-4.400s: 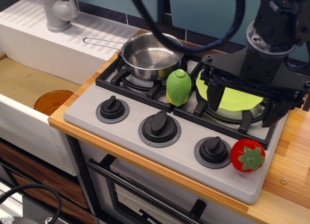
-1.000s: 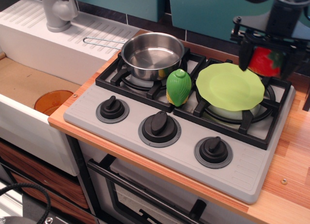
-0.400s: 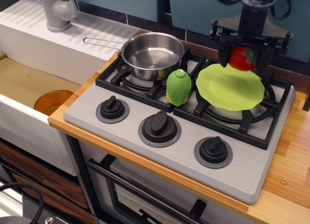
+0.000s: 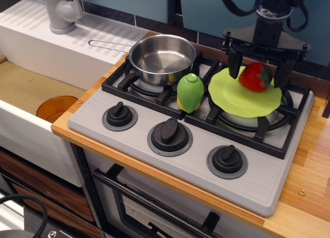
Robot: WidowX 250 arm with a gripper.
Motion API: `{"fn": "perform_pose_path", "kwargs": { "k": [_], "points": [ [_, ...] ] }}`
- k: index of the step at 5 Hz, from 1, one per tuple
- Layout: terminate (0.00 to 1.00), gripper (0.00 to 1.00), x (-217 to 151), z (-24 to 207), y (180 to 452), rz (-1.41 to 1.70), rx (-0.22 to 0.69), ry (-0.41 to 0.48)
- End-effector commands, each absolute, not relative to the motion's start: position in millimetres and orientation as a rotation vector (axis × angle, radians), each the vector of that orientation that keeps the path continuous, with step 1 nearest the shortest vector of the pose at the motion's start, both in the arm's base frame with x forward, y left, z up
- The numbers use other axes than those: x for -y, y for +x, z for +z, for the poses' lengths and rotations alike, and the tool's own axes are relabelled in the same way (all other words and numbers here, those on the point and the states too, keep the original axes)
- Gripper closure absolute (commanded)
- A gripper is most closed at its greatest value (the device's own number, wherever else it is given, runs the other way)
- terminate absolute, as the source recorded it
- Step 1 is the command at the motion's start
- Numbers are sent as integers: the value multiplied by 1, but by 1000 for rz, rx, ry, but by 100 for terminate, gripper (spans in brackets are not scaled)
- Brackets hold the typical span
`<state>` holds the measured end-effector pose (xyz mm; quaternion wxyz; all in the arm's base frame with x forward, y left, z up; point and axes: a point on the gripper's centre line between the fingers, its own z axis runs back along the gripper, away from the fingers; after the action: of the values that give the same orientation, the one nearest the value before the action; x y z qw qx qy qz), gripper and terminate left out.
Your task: Put strawberry on plate and corncob in pot or pan on stove
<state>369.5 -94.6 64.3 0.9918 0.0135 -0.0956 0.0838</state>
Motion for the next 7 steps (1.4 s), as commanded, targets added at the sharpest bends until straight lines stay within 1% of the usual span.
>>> {"fn": "perform_pose_path", "kwargs": {
  "k": [1,2,3,6,7],
  "points": [
    [0,0,109,109,368,178,204,18],
    [0,0,106,128,367,157,167,28],
    [0,0,92,138,365,79,150,59],
    [0,0,92,138,365,79,150,59],
    [0,0,79,150,349,98,163,108]
  ]
}}
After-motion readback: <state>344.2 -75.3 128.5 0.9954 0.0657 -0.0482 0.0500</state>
